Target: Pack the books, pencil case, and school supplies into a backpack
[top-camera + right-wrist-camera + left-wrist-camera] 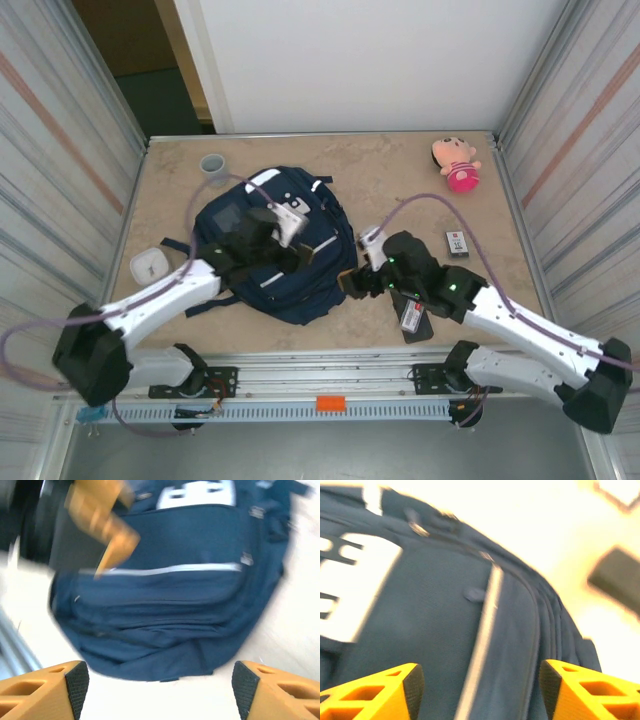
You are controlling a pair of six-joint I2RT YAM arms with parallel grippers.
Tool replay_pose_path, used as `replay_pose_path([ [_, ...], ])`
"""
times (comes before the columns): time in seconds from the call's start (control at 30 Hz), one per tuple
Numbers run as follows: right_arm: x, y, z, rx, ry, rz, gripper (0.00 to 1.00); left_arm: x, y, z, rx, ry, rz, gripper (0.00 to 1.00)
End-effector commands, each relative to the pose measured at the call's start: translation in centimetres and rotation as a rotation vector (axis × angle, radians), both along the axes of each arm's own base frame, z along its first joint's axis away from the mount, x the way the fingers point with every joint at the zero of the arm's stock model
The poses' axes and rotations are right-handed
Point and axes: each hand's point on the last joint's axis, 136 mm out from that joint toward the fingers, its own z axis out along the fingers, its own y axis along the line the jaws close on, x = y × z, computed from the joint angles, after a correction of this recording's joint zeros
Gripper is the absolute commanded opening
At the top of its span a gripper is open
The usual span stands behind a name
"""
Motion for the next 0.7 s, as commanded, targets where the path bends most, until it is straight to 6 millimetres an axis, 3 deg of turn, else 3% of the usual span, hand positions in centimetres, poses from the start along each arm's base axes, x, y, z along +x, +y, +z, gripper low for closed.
replay_pose_path([
  [0.0, -2.7, 2.8, -2.2, -0.329, -0.194, 0.442, 0.77, -0.3, 3.7, 2.1, -0.152, 0.058, 0.132, 0.65],
  [0.1, -3.2, 5.2, -5.6, -0.484, -0.197, 0.592, 0.79, -0.8, 6.9, 1.8, -0.197, 0.071, 0.228, 0.66],
  [0.23, -2.8, 8.8, -8.6, -0.526, -0.208, 0.696, 0.87, -2.2, 10.2, 0.3, -0.244, 0.109, 0.333, 0.67],
  [0.37, -1.4, 11.0, -11.5, -0.546, -0.204, 0.737, 0.89, -3.3, 11.8, -1.0, -0.289, 0.124, 0.392, 0.68],
  [0.5, 0.3, 11.2, -14.8, -0.601, -0.165, 0.733, 0.84, -3.7, 12.7, -2.0, -0.305, 0.133, 0.429, 0.68],
  [0.53, 0.7, 11.1, -15.3, -0.615, -0.159, 0.73, 0.78, -3.7, 12.7, -2.2, -0.306, 0.138, 0.433, 0.69],
  [0.57, 0.8, 10.9, -15.6, -0.622, -0.155, 0.734, 0.65, -3.7, 12.8, -2.6, -0.303, 0.147, 0.435, 0.68],
  [0.67, 1.0, 10.5, -15.1, -0.643, -0.186, 0.75, 0.12, -3.7, 12.9, -3.4, -0.291, 0.169, 0.447, 0.69],
])
